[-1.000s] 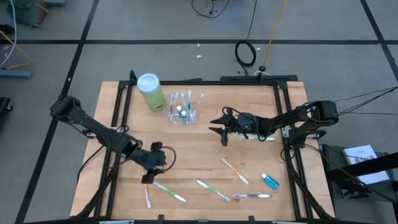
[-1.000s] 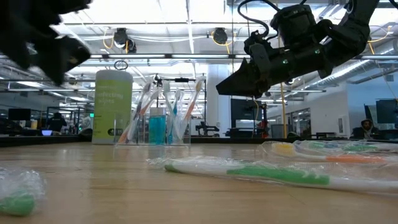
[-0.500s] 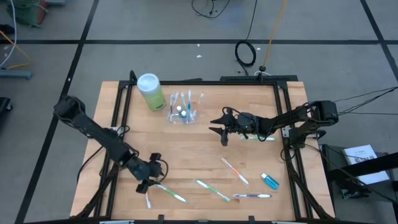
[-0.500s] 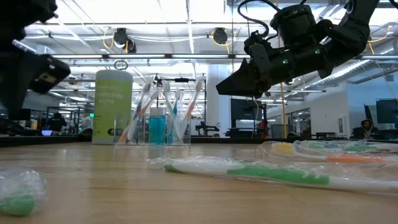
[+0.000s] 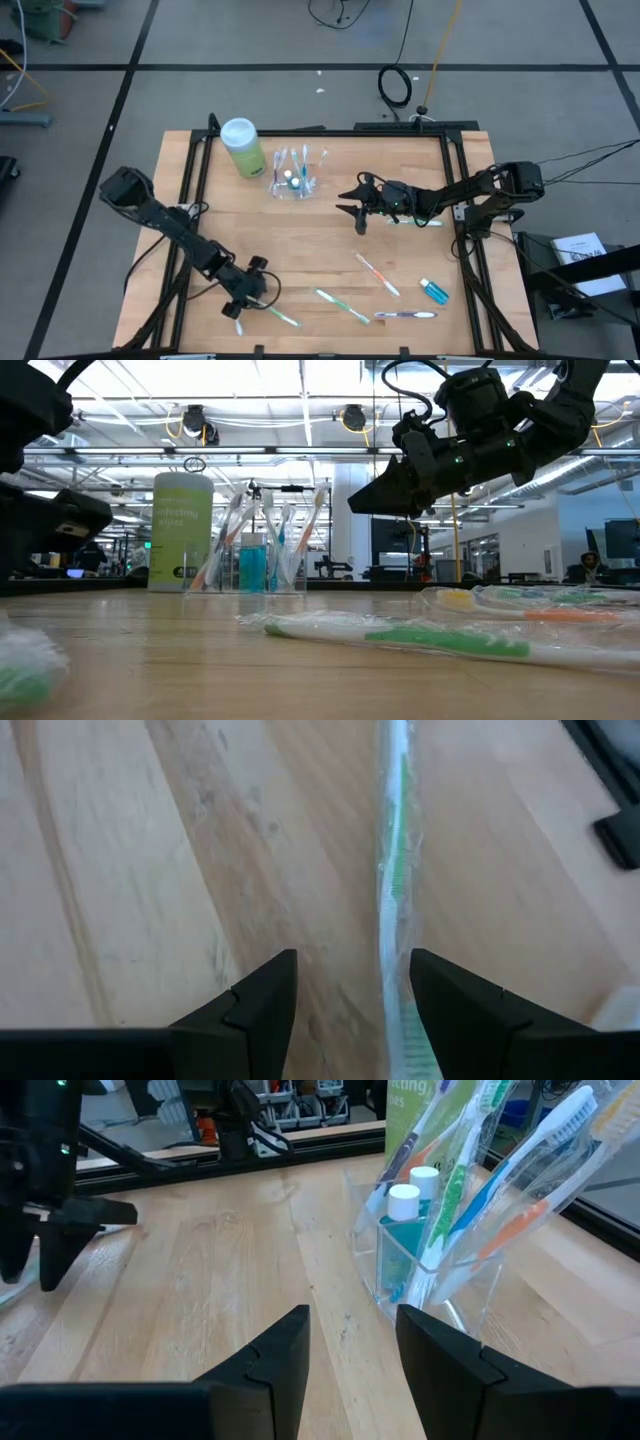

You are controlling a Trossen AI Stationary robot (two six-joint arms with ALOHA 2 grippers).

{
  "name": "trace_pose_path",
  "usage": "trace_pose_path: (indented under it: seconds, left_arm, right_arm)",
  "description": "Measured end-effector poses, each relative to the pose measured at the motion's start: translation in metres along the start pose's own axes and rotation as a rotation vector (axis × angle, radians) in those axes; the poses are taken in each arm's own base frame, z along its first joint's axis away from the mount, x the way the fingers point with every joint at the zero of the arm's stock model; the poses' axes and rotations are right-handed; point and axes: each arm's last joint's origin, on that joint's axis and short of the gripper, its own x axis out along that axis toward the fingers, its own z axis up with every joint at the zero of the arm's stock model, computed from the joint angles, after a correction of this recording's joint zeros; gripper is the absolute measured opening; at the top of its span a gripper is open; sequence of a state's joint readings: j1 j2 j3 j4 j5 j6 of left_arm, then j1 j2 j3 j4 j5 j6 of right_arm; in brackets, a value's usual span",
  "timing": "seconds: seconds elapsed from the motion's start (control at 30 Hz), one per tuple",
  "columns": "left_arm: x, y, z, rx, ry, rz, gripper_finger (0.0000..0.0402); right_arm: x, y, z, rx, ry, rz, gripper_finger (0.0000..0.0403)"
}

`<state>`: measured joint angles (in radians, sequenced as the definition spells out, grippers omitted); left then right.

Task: Pick & Place toothbrushing station
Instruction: Put the green toothbrush into the transparent organizer

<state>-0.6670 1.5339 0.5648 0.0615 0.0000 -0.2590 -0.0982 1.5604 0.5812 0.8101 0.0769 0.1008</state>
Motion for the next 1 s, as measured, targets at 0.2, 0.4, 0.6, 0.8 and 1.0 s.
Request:
trace_pose_path:
  seconds: [0.2,0.4,0.6,0.8,1.0]
  left_arm:
    - [0.001,0.002,-0.002,0.062,0.031,0.011,0.0198]
    - [0.001,0.004,-0.003,0.193,0.039,0.014,0.0134]
    - [0.001,0.011,-0.001,0.313,0.038,0.026,0.0034]
    - [-0.009,0.016,0.009,0.568,0.06,0.148,0.0022]
    - [-0.041,0.019,0.034,0.87,0.282,0.402,0.0019]
  right_arm:
    - [0.0,0.0,0.0,0.0,0.001,0.0,0.0141]
    - [0.0,0.0,0.0,0.0,0.0,0.0,0.0141]
    - [0.0,0.0,0.0,0.0,0.0,0.0,0.0141]
    - [0.0,0.0,0.0,0.0,0.0,0.0,0.0141]
    - [0.0,0.0,0.0,0.0,0.0,0.0,0.0141]
